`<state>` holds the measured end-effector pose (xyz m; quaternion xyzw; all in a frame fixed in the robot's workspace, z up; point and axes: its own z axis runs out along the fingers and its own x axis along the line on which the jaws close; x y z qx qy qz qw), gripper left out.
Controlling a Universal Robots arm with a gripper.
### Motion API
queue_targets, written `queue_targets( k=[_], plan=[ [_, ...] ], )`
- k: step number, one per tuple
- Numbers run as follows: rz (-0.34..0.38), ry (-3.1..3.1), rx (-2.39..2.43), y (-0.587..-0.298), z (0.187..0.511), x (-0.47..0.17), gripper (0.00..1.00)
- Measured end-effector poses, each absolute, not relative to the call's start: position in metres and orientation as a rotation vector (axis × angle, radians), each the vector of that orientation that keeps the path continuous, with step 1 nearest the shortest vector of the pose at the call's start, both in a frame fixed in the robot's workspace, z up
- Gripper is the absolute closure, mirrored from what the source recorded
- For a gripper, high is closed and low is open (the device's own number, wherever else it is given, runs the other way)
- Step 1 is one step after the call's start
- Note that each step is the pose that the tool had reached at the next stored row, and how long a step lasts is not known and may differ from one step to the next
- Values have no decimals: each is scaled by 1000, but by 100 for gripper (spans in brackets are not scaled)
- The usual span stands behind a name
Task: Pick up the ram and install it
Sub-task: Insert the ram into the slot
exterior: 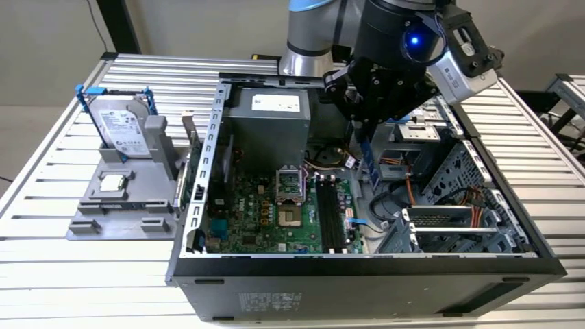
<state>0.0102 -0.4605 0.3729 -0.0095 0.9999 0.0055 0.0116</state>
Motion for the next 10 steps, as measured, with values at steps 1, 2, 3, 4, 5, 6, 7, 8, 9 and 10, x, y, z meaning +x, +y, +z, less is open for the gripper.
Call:
queue_targets(
  k=[1,2,3,4,5,6,7,8,9,10],
  plan=[
    [17,3118,-28,-460,372,11,100],
    [17,3119,-26,-459,372,13,100],
    [17,3119,-24,-458,372,14,100],
    [17,3119,-23,-458,371,15,100],
    [17,3119,-21,-457,370,17,100],
    [17,3119,-19,-456,370,18,100],
    [17,3119,-17,-456,369,18,100],
    [17,3119,-15,-455,368,19,100],
    [17,3119,-13,-454,367,20,100],
    [17,3119,-10,-453,366,20,100]
  ],
)
